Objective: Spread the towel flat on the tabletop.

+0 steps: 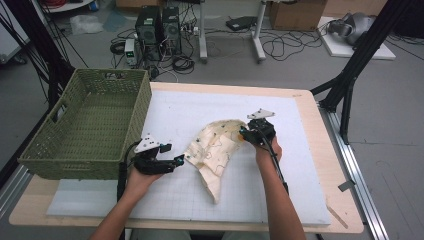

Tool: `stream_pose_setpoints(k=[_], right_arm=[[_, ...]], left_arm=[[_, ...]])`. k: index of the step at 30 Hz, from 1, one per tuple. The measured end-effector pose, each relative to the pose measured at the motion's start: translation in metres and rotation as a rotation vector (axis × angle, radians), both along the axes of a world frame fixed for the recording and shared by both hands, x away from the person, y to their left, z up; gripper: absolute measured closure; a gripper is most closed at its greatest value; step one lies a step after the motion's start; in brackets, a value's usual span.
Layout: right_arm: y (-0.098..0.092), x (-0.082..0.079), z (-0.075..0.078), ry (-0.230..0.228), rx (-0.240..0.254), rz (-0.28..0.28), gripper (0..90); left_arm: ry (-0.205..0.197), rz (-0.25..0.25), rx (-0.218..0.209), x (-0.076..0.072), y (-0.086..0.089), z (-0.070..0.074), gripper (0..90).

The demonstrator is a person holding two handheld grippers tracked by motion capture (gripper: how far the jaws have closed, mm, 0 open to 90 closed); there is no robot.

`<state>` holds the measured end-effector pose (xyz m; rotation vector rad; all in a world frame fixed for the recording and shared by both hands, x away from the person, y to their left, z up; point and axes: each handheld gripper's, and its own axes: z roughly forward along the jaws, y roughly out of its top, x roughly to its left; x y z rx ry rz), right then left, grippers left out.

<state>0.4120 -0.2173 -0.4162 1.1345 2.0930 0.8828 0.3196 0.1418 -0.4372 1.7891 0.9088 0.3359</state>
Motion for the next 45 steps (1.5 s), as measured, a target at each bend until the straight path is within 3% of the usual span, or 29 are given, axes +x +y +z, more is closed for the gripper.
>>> stream_pose_setpoints(k=[1,3,5,11,12,16,17,23,25,29,30,31,32,33,35,45], right_arm=[[0.000,0.000,0.000,0.000,0.000,0.000,50.3],[-0.011,-0.008,0.014,-0.051,0.066,-0.015,46.0],[-0.017,-0.014,0.022,-0.068,0.081,-0.010,43.5],[-0.020,-0.041,0.030,-0.087,0.118,0.085,34.9],[-0.018,-0.046,0.029,-0.069,0.102,0.101,32.2],[-0.008,-0.063,0.024,-0.082,0.074,0.167,33.7],[-0.001,-0.074,0.019,-0.063,0.092,0.216,33.7],[0.016,-0.094,0.004,-0.038,0.129,0.317,33.0],[0.028,-0.100,-0.005,0.012,0.166,0.369,34.0],[0.043,-0.102,-0.015,0.066,0.153,0.432,41.6],[0.053,-0.103,-0.021,0.092,0.099,0.453,49.4],[0.057,-0.102,-0.025,0.110,0.079,0.458,55.3],[0.057,-0.102,-0.025,0.110,0.079,0.458,55.3],[0.061,-0.101,-0.030,0.138,0.068,0.472,66.9],[0.061,-0.102,-0.028,0.123,0.056,0.471,77.9],[0.046,-0.109,-0.017,0.104,0.081,0.465,80.0]], left_arm=[[0.000,0.000,0.000,0.000,0.000,0.000,30.2],[0.005,-0.002,0.004,0.000,0.000,0.000,30.2],[0.000,-0.004,0.004,0.000,-0.001,0.000,30.4],[-0.001,-0.001,0.009,0.000,-0.001,0.000,30.5],[-0.003,-0.001,0.009,-0.001,-0.001,0.000,30.6],[-0.002,-0.001,0.006,0.000,0.000,0.000,30.6],[-0.006,0.002,0.006,0.000,0.000,0.001,30.8],[-0.006,0.002,0.006,-0.001,0.001,0.001,31.2],[-0.008,-0.001,0.007,-0.001,0.000,0.001,31.5],[-0.006,0.000,0.006,-0.001,0.001,0.001,31.9],[-0.006,0.001,0.003,-0.001,0.001,0.001,31.9],[-0.006,0.002,0.003,-0.001,0.001,0.001,31.9],[-0.006,0.002,0.003,-0.001,0.001,0.001,31.9],[-0.007,0.000,0.003,-0.001,0.001,0.001,32.0],[-0.005,0.000,0.002,0.000,0.001,0.000,32.0],[-0.006,-0.004,0.009,0.000,0.000,0.000,32.0]])
